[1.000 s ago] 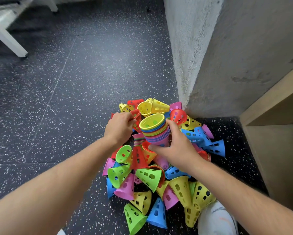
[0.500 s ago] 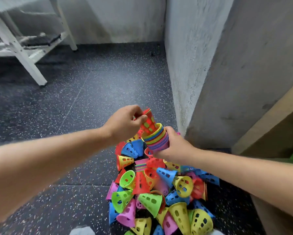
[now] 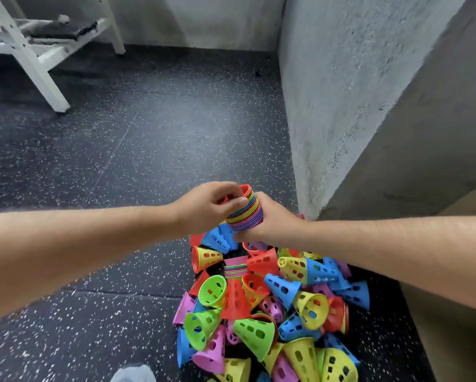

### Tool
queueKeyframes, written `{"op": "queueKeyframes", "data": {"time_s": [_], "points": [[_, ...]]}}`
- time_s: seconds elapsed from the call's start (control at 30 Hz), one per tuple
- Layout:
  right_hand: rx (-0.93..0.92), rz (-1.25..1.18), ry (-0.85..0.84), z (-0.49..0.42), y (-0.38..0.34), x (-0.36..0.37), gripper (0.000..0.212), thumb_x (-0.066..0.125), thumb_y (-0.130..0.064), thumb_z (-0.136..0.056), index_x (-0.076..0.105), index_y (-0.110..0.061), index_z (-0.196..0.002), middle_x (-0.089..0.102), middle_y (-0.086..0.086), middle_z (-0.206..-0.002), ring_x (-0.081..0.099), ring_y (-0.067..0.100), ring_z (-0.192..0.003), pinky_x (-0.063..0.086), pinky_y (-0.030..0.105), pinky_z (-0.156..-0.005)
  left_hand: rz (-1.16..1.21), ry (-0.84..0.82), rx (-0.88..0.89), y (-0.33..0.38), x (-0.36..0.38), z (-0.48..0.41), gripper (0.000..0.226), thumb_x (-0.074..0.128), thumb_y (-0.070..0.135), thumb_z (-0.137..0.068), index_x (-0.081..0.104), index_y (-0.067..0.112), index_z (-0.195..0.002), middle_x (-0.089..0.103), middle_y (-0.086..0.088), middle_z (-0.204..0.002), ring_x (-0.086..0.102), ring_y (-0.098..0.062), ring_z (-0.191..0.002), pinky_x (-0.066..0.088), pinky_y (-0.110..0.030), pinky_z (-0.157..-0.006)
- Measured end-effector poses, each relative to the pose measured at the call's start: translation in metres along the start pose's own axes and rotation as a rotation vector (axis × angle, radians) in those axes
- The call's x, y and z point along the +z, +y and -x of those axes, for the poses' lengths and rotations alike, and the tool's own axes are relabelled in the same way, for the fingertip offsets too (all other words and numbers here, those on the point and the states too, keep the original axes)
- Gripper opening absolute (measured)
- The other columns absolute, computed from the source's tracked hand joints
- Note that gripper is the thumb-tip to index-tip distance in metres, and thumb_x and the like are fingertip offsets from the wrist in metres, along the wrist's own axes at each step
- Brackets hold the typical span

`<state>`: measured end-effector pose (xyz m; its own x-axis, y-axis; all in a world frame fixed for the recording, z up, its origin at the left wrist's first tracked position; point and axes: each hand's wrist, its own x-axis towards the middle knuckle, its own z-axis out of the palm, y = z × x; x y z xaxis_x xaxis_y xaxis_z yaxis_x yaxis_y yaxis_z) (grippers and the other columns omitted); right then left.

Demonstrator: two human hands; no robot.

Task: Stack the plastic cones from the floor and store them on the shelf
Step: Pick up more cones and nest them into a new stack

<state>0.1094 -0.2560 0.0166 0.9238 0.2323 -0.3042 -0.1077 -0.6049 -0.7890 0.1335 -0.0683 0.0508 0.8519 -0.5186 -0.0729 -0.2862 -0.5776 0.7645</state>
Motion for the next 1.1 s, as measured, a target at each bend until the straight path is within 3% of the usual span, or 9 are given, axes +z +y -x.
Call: {"op": "queueKeyframes", "data": {"time_s": [0.1,0.23,0.4,0.53,0.63,0.7,0.8,0.93,1.1], "points": [[-0.008,-0.032,0.062,-0.006,0.014,0.013,0.069,0.089,-0.031,-0.064,0.047,-0.024,-0.118,0.067,-0.004,-0.099,0.068,0.010,-0.083,0.058,0.033,-0.070,-0.017,-0.013,-0.007,-0.022,-0.004,-0.004,0.022,0.063,0.040,-0.099,0.072,0.019,-0.098,0.063,0.013,-0.077,0.052,0.000,-0.066,0.044,-0.018,-0.062],[-0.006,-0.061,0.106,-0.008,0.030,0.027,0.074,0.092,-0.031,-0.066,0.045,-0.023,-0.123,0.063,-0.011,-0.102,0.061,-0.005,-0.088,0.049,0.009,-0.068,-0.151,-0.045,0.078,-0.045,0.003,-0.007,0.025,0.063,0.041,-0.098,0.072,0.019,-0.095,0.056,0.012,-0.078,0.049,-0.002,-0.069,0.036,-0.014,-0.062],[0.000,-0.053,0.062,-0.018,0.052,0.036,0.074,0.089,-0.029,-0.064,0.043,-0.026,-0.121,0.066,-0.009,-0.101,0.067,0.005,-0.091,0.057,0.034,-0.081,-0.123,-0.126,0.085,-0.063,0.016,-0.017,0.037,0.053,0.050,-0.100,0.072,0.019,-0.097,0.058,0.010,-0.087,0.056,-0.005,-0.080,0.042,-0.018,-0.069],[0.007,-0.061,0.069,-0.023,0.061,0.033,0.070,0.089,-0.028,-0.065,0.043,-0.028,-0.119,0.065,-0.012,-0.098,0.065,-0.001,-0.089,0.054,0.024,-0.078,-0.111,0.089,-0.217,-0.105,0.019,-0.035,0.035,0.049,0.039,-0.107,0.067,0.010,-0.101,0.069,-0.006,-0.098,0.065,-0.023,-0.095,0.052,-0.040,-0.084],[0.022,-0.059,0.066,-0.028,0.062,0.033,0.067,0.088,-0.028,-0.066,0.044,-0.026,-0.117,0.065,-0.010,-0.097,0.065,-0.001,-0.086,0.052,0.021,-0.072,-0.342,-0.070,-0.542,-0.148,0.023,-0.045,0.025,0.055,0.034,-0.102,0.063,0.013,-0.113,0.069,-0.009,-0.112,0.065,-0.027,-0.095,0.052,-0.036,-0.077],[0.026,-0.041,0.070,-0.032,0.063,0.033,0.068,0.088,-0.032,-0.065,0.044,-0.026,-0.117,0.066,-0.010,-0.097,0.066,0.001,-0.085,0.054,0.023,-0.071,-0.389,-0.188,-0.657,-0.165,0.029,-0.046,0.028,0.056,0.032,-0.100,0.058,0.016,-0.123,0.066,-0.008,-0.120,0.065,-0.026,-0.097,0.048,-0.032,-0.072],[0.032,-0.006,0.067,-0.037,0.066,0.030,0.068,0.087,-0.035,-0.066,0.044,-0.026,-0.118,0.064,-0.011,-0.098,0.064,-0.002,-0.085,0.051,0.019,-0.069,-0.328,-0.206,-0.687,-0.182,0.038,-0.051,0.029,0.059,0.028,-0.100,0.055,0.016,-0.126,0.065,-0.006,-0.122,0.064,-0.023,-0.099,0.048,-0.031,-0.073],[0.047,0.018,0.070,-0.042,0.073,0.026,0.071,0.088,-0.034,-0.065,0.044,-0.025,-0.120,0.063,-0.011,-0.100,0.063,-0.001,-0.089,0.053,0.021,-0.074,-0.334,-0.099,-0.728,-0.193,0.043,-0.058,0.019,0.066,0.026,-0.098,0.057,0.014,-0.108,0.067,-0.007,-0.106,0.061,-0.019,-0.081,0.049,-0.033,-0.067],[0.071,0.030,0.066,-0.046,0.076,0.026,0.073,0.088,-0.040,-0.060,0.044,-0.027,-0.116,0.063,-0.009,-0.101,0.066,0.007,-0.088,0.058,0.033,-0.076,-0.190,-0.128,-0.778,-0.198,0.041,-0.063,0.023,0.069,0.032,-0.097,0.065,0.012,-0.107,0.068,-0.003,-0.093,0.062,-0.015,-0.074,0.052,-0.030,-0.062]]}}
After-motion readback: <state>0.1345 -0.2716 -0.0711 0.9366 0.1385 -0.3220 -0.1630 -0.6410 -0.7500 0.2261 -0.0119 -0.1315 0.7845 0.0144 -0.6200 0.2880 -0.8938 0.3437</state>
